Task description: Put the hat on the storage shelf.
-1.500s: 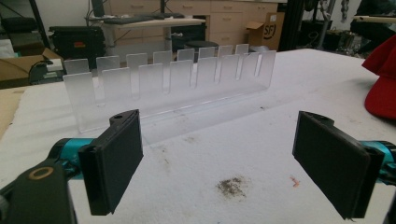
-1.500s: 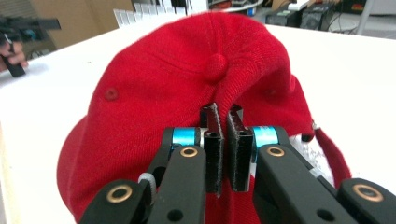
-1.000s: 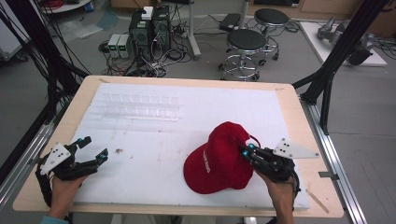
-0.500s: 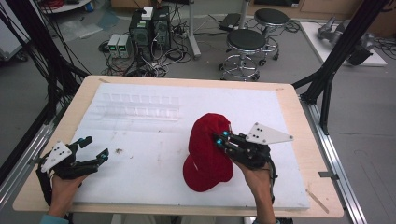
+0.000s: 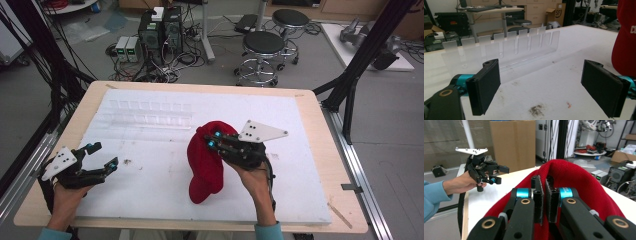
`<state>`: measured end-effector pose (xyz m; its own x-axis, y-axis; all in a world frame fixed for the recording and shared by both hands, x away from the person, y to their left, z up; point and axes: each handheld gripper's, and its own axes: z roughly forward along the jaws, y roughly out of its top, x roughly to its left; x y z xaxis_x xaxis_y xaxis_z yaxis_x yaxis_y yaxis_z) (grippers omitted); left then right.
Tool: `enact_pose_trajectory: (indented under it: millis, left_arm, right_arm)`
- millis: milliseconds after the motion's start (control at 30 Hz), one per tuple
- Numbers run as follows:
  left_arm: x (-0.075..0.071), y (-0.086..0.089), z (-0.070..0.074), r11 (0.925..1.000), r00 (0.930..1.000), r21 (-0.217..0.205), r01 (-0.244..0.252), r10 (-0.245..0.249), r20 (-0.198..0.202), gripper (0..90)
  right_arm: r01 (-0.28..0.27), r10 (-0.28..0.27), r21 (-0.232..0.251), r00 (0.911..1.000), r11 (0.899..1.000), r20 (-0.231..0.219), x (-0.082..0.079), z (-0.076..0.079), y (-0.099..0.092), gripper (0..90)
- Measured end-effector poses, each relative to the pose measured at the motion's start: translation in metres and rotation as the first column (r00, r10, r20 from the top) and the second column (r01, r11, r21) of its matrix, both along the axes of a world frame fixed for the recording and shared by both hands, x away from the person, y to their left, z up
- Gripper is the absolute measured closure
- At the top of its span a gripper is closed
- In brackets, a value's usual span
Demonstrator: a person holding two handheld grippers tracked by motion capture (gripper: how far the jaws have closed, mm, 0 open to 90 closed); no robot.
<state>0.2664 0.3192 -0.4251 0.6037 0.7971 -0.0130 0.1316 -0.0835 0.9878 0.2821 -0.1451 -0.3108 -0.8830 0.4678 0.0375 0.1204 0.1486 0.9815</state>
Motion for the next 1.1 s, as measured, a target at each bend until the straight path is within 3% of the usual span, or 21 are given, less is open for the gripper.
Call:
enact_pose_trajectory:
  millis: [333,767,900,1100]
  left_arm:
    - [0.003,-0.015,0.017,0.9962,0.9964,-0.022,0.084,-0.084,0.013,16.0]
    - [0.002,-0.019,0.033,0.99,0.991,-0.053,0.131,-0.13,0.033,15.9]
    - [0.002,-0.023,0.041,0.9818,0.9831,-0.058,0.181,-0.179,0.038,15.7]
    - [0.005,-0.034,0.053,0.9578,0.9611,-0.083,0.275,-0.272,0.05,15.0]
  right_arm:
    - [-0.061,0.062,-0.053,0.9979,0.997,0.02,0.007,0.012,0.031,87.2]
    - [-0.148,0.152,-0.092,0.9878,0.985,0.037,0.014,0.024,0.075,87.2]
    - [-0.158,0.162,-0.101,0.9864,0.982,0.028,0.015,0.023,0.079,87.2]
    - [-0.16,0.163,-0.108,0.9864,0.981,0.021,0.015,0.021,0.08,87.2]
